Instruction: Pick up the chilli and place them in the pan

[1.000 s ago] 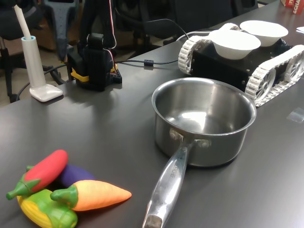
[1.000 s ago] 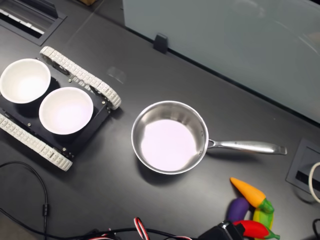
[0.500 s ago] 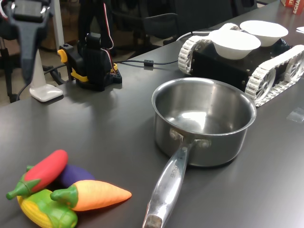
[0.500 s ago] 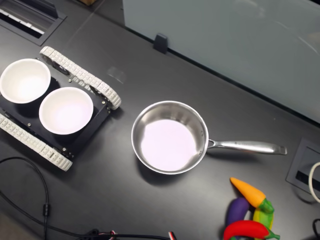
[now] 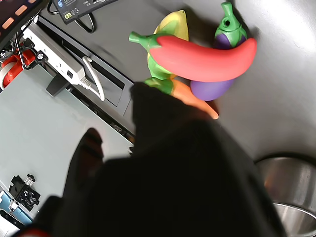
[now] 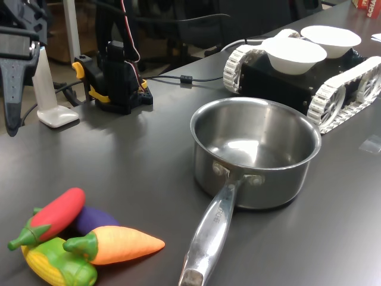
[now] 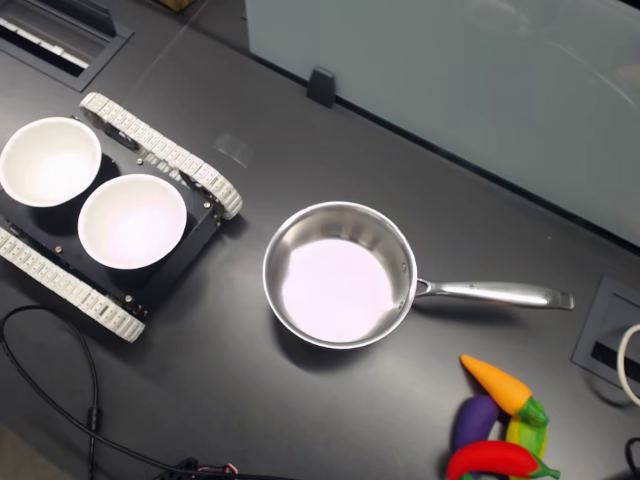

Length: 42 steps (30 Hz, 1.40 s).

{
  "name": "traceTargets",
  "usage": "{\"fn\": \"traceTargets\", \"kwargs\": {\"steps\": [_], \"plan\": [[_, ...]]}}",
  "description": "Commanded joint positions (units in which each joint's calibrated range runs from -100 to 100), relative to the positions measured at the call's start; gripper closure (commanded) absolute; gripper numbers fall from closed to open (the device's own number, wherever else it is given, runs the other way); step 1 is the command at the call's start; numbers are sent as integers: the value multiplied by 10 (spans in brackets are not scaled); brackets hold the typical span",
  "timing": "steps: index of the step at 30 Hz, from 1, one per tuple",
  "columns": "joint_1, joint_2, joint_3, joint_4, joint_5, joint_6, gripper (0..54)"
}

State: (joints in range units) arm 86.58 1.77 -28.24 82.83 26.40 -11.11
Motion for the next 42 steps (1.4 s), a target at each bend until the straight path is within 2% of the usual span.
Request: {"fn": "traceTargets", "kwargs": {"steps": [1, 8, 13, 26, 42], "plan": [[9, 1, -55, -30, 21, -14, 286], [20, 26, -60, -34, 66, -24, 225], [20, 36, -46, -38, 118, -26, 187], [12, 56, -20, -47, 186, -26, 189], [-11, 74, 31, -49, 212, -19, 171]]}}
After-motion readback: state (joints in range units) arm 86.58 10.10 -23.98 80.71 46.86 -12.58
